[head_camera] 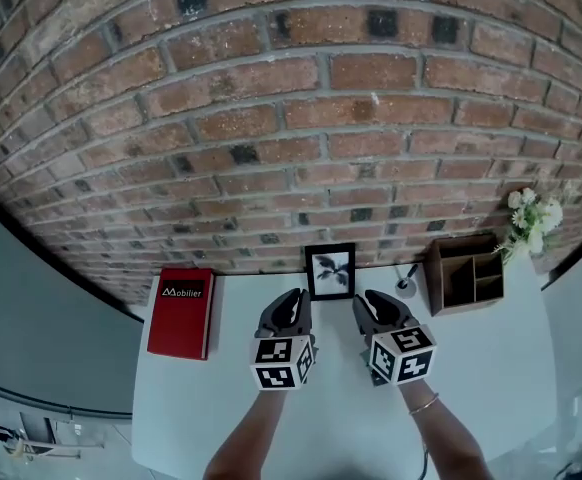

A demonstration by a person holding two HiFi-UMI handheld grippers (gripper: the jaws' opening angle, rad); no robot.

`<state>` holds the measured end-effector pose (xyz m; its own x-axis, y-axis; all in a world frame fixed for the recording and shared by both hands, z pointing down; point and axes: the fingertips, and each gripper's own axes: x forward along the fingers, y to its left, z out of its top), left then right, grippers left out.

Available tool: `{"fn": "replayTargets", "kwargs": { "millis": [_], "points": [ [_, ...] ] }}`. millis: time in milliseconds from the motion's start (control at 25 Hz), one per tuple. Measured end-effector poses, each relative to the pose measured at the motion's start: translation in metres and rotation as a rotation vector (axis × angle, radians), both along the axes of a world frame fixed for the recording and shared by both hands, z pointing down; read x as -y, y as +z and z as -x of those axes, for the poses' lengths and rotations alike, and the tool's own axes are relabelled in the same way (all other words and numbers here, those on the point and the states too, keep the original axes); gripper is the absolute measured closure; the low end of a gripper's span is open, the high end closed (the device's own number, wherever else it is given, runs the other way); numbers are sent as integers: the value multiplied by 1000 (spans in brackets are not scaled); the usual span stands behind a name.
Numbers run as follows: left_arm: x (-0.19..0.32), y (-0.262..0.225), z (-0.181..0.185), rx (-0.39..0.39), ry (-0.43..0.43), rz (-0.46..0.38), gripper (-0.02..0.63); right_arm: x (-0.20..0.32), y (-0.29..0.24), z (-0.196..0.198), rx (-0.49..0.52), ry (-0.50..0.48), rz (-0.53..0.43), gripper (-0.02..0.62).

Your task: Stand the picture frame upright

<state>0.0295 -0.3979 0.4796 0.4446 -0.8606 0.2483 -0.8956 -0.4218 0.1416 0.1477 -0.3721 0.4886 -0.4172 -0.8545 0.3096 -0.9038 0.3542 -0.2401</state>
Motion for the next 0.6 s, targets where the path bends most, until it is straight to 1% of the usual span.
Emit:
{"fn": "replayTargets", "kwargs": {
  "millis": [200, 280, 480, 600],
  "points": [
    [-22, -9, 8, 18, 13, -7, 590, -24, -18, 2, 5, 4, -15, 500],
    [-31, -14, 11, 21, 17, -12, 594, -33, -23, 2, 2, 9, -21, 515],
    [-51, -23, 18, 29, 30, -21, 602, -56, -34, 4, -8, 27, -29, 526],
    [-63, -26, 21, 31, 37, -25, 604, -69, -39, 4, -11, 47, -28, 553]
  ]
}}
